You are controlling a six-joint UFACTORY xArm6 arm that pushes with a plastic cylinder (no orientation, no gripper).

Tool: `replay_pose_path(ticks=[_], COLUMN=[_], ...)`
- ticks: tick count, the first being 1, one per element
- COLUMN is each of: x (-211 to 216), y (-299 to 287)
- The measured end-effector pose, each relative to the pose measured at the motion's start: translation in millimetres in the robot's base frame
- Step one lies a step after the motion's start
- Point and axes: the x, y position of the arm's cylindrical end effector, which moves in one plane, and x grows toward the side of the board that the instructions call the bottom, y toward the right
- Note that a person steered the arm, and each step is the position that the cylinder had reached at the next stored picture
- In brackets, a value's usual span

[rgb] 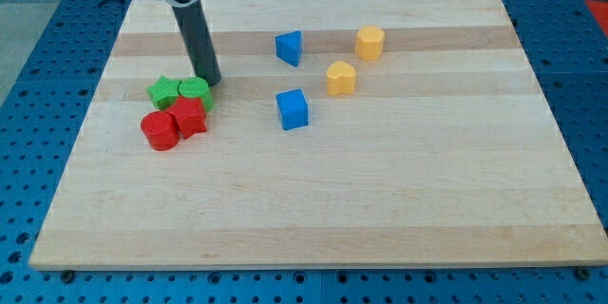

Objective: Slide green star along with red circle and red star down a bit

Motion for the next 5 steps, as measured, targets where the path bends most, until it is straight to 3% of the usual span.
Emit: replay_pose_path(ticks=[1,3,5], x=[-12,-23,25], y=[7,-53,-79])
